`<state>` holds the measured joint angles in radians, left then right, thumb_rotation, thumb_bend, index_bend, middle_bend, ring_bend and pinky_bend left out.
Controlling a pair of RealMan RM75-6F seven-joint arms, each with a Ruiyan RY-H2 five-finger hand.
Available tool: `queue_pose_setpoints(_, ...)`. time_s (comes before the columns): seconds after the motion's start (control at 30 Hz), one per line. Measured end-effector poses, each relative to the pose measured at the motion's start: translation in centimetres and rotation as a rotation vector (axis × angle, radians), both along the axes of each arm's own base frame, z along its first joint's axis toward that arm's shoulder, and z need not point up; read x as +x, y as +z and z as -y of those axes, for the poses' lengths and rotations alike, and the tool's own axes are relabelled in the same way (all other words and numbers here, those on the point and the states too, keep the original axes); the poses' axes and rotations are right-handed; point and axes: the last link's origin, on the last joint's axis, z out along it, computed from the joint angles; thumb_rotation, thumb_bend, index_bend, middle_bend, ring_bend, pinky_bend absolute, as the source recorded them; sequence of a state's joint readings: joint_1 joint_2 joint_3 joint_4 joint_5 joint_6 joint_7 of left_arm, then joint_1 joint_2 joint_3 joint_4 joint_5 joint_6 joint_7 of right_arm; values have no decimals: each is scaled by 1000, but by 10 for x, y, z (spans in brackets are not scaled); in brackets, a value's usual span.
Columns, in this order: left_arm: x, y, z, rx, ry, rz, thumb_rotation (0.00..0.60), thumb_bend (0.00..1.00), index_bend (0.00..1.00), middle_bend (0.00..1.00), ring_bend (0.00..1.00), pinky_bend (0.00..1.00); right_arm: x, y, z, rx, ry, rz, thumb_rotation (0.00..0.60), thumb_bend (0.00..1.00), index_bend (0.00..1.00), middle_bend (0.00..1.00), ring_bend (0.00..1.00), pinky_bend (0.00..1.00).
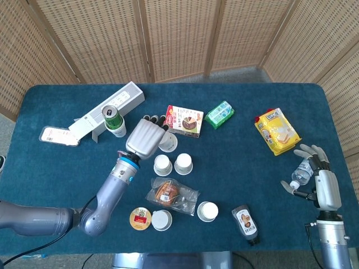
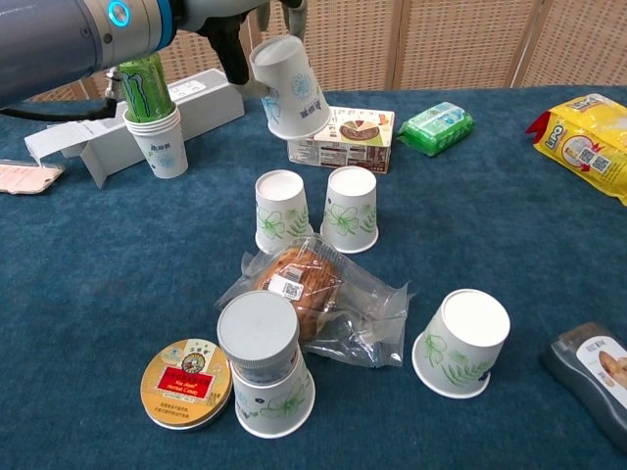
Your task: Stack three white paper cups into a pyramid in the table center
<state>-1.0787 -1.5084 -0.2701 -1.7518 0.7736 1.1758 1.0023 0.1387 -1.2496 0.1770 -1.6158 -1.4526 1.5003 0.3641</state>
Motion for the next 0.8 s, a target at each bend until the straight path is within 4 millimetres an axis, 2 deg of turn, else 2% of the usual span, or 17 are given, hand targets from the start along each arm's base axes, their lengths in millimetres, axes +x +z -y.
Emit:
queue_pose_setpoints(0.33,21,-21,18,-61,-11,21,600,321,389,262,314,448,-1,1,0,-4,-1,7,600,28,240,180,0,1)
queue_pose_setpoints(0.6,25,-23,25,-65,-14,5,600,320,388,261,315,447,-2,2,1,-5,-3,7,600,29,240,180,0,1)
queue_pose_setpoints(0.8,20,-22,27,-68,10,-14,600,320,389,262,314,446,-1,1,0,-4,-1,5,600,30,240,180,0,1)
